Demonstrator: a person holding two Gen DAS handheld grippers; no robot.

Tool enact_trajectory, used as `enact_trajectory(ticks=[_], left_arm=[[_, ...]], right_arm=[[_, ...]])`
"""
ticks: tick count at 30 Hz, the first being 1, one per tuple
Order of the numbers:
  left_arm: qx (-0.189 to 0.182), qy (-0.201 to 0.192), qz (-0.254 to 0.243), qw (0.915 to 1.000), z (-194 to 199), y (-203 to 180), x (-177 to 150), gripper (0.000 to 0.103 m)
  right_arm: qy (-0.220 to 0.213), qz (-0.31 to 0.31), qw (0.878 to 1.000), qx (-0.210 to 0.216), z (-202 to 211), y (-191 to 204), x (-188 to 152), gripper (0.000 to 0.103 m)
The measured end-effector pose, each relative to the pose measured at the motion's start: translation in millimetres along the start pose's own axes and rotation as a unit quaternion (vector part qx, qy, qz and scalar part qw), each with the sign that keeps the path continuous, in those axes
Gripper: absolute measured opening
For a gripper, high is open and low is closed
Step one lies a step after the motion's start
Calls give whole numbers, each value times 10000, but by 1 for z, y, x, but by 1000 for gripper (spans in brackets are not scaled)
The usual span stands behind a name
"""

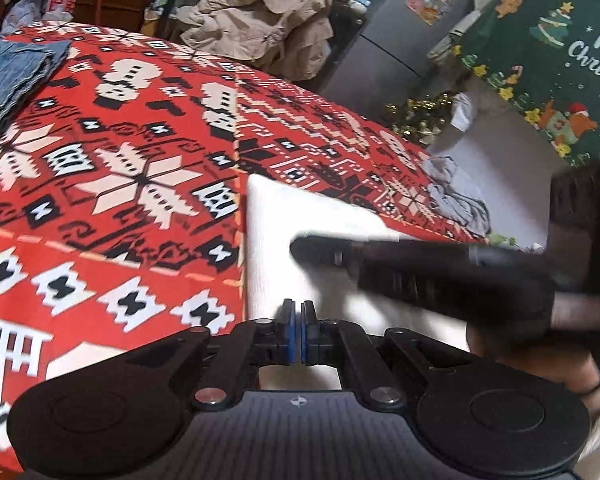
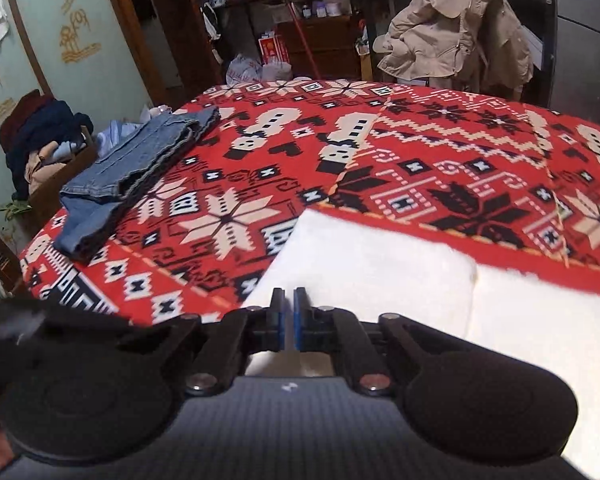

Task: Fold clothes

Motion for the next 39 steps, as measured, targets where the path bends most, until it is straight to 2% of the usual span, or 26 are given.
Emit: enact_trajectory(ticks=[5, 9, 10, 15, 22, 27, 29, 32, 36, 39], left_arm=[[-87, 57, 310, 9995, 3, 5, -2, 3], [-153, 143, 364, 9991, 7, 6, -4, 3], [-164, 176, 336, 9991, 9, 5, -6, 3], [-187, 404, 204, 9988, 21, 7, -19, 3], [21, 576, 34, 9983, 34, 12, -34, 5], [-34, 386, 69, 9992, 41, 12, -27, 5], [-135, 286, 77, 9995, 42, 8, -20, 5], [-288, 253, -76, 9992, 35, -4, -13, 5], [-176, 614, -629, 9960, 20, -15, -26, 5], [-140, 705, -749, 9946, 23, -12, -34, 5]], right_arm=[[151, 187, 9997, -17, -16, 5, 11, 2], [228, 84, 9997, 5, -13, 6, 6, 3], [251, 41, 9997, 33, -10, 7, 4, 7], [398, 168, 9988, 213, 8, 27, -24, 8], [518, 115, 9981, 326, 34, 48, -56, 9], [521, 73, 9978, 395, 46, 49, -65, 9], [405, -6, 9987, 296, 50, 41, -61, 9], [281, -126, 9995, 123, 48, 28, -55, 9], [422, -34, 9990, 139, 44, 26, -63, 9], [474, 39, 9986, 210, 52, 31, -75, 9]])
Point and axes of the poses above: each gripper's, at about its wrist camera, not at the fingertips, and z roughly against the way its jaws point, y to its left, x to its top, the point moved 10 cm from there along -z, roughly the way its jaws point, and after that the axes turned 2 degrees about z, right-handed, at the moved point
